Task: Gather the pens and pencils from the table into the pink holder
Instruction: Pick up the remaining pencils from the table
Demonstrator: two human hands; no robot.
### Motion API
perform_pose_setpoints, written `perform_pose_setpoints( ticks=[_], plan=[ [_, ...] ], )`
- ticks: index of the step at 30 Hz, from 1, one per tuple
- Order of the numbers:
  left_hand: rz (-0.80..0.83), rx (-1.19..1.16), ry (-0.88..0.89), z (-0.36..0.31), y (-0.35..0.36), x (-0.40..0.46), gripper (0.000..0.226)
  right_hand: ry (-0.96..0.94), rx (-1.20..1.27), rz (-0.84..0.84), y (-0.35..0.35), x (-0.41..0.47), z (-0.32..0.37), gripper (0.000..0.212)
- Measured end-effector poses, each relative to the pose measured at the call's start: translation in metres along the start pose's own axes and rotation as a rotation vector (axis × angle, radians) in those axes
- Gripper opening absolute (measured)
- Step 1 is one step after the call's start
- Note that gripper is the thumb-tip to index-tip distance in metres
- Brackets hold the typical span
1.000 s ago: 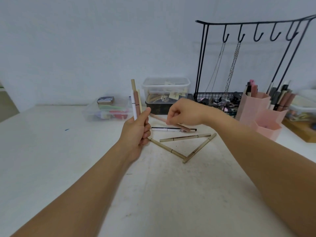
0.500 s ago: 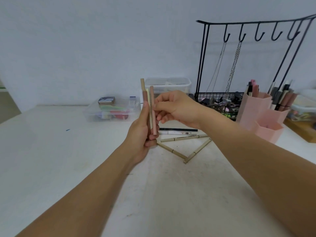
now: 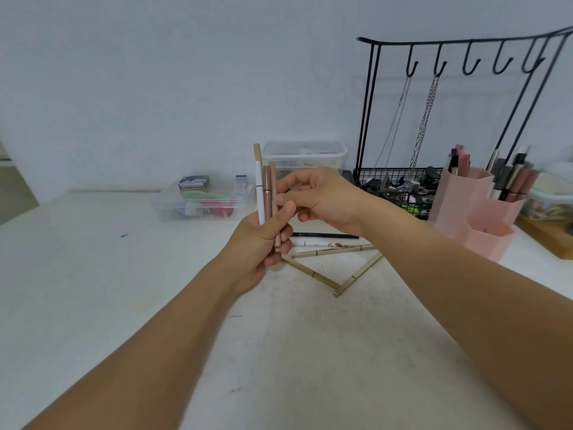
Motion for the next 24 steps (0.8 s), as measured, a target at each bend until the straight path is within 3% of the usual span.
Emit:
perform_pose_setpoints(
  ticks=[4, 7, 9, 11, 17, 24],
  plan=[
    [-0.042, -0.002, -0.027, 0.004, -0.003, 0.003, 0.021, -0.004, -0.089, -0.051, -0.009, -0.001, 0.0, 0.016],
    [-0.136, -0.033, -0.056, 0.004, -0.007, 0.005, 0.024, -0.072, -0.544, -0.089, -0.023, -0.002, 0.001, 0.014],
    [-0.188, -0.035, -0.063, 0.003, -0.009, 0.006, 0.024, -0.038, -0.857, -0.005, -0.029, -0.001, -0.004, 0.015],
    [-0.219, -0.048, -0.066, 0.002, -0.01, 0.007, 0.028, 0.056, -1.009, 0.089, -0.033, -0.001, -0.013, 0.022],
    [-0.285, -0.024, -0.091, 0.002, -0.011, 0.007, 0.037, 0.135, -1.02, 0.177, -0.029, -0.002, -0.024, 0.032],
    [-0.273, 0.006, -0.075, 0.005, -0.01, 0.007, 0.037, 0.167, -1.008, 0.149, -0.029, 0.001, -0.03, 0.011]
  ],
)
Point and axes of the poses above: each hand's wrist, its own x-axis towards the middle knuckle, its own y-axis out of the palm, z = x × y, the point moved 2 cm from there along x, towards the middle knuckle, and after that the axes turned 2 degrees about -x, right-handed, at the moved point
